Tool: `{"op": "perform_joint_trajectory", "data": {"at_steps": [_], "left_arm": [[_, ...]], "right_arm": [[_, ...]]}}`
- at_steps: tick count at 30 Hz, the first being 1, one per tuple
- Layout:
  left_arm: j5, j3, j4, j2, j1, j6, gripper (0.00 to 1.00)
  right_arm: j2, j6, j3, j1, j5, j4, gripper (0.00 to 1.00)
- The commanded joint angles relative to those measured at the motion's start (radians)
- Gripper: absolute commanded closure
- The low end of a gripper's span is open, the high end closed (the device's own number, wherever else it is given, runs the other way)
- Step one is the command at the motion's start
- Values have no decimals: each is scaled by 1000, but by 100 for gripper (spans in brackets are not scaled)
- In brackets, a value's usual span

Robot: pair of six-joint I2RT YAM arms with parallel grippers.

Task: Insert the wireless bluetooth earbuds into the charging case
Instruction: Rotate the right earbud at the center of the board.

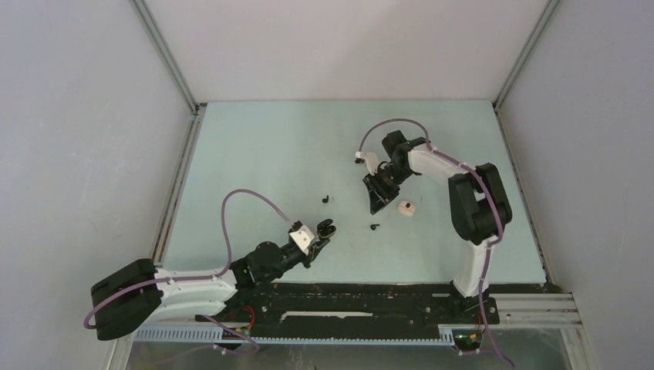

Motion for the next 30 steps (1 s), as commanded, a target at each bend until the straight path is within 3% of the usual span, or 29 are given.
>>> {"op": "perform_joint_trajectory", "data": {"at_steps": [1, 15, 30], "left_arm": [[-8, 3, 45, -31, 5, 7, 100], [-11, -8, 47, -53, 5, 5, 100], [-19, -11, 47, -65, 5, 10, 100]], "right_arm": [[-168, -57, -105, 29, 122, 79, 68], [-95, -149, -161, 76, 370, 185, 73], [-131, -156, -237, 152, 346, 134, 74]]}}
